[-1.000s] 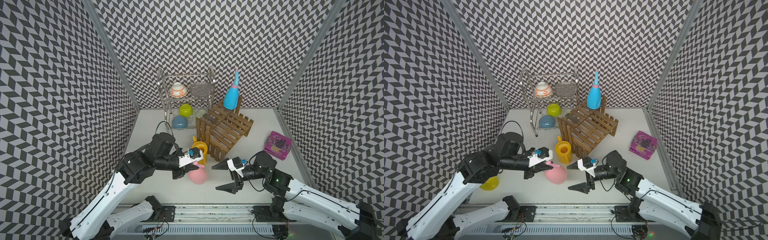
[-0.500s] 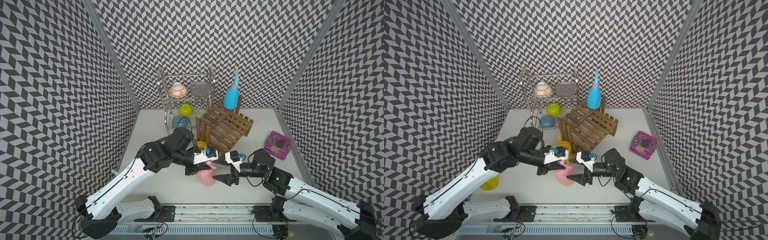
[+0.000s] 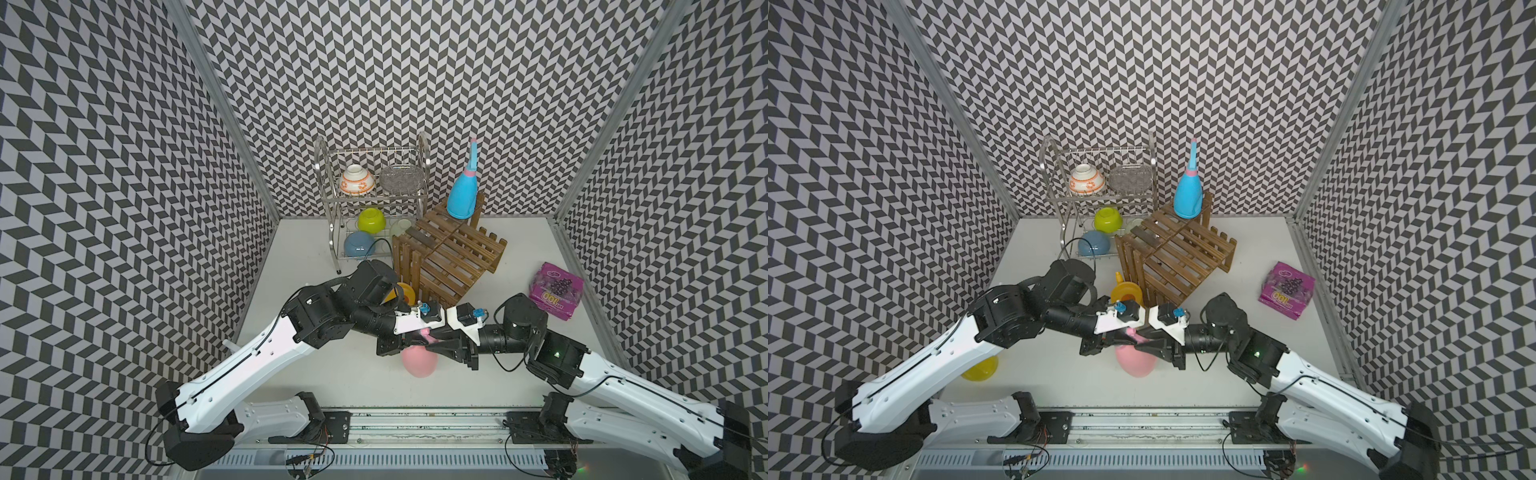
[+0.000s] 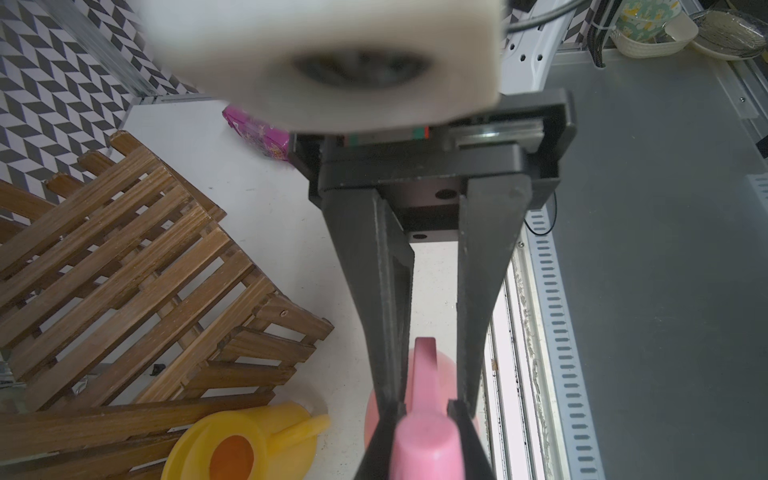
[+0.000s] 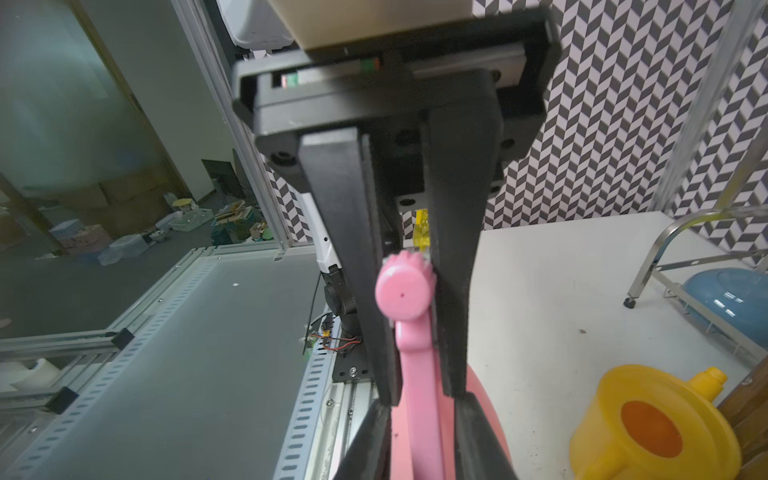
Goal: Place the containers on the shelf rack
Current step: 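Pick up a container from the center of the board.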
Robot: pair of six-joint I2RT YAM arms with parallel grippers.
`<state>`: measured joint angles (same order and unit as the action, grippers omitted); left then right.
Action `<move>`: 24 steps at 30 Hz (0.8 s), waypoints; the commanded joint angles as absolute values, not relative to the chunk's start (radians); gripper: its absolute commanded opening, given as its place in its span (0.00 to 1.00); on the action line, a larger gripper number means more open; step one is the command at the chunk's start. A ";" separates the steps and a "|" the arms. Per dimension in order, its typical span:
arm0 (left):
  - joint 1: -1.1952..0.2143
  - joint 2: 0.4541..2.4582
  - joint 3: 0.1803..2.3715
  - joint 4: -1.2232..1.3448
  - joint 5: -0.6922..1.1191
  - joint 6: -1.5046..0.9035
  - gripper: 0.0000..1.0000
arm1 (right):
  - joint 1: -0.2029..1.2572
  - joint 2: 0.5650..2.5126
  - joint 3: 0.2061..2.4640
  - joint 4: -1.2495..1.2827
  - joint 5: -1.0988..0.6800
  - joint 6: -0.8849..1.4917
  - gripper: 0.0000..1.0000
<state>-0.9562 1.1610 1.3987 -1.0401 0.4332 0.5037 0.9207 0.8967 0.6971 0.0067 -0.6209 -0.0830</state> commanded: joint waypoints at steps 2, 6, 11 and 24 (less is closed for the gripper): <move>-0.978 1.165 1.437 -1.008 0.425 0.491 0.00 | 0.924 0.891 0.731 0.002 -0.635 -0.108 0.14; -0.985 1.166 1.444 -1.008 0.419 0.481 0.00 | 0.925 0.872 0.730 -0.004 -0.633 -0.115 0.00; -0.996 1.159 1.459 -0.993 0.403 0.431 0.30 | 0.925 0.830 0.720 -0.012 -0.613 -0.115 0.00; -0.997 0.718 1.145 -0.113 0.128 -0.114 0.98 | 0.923 0.500 0.516 0.196 -0.457 0.007 0.00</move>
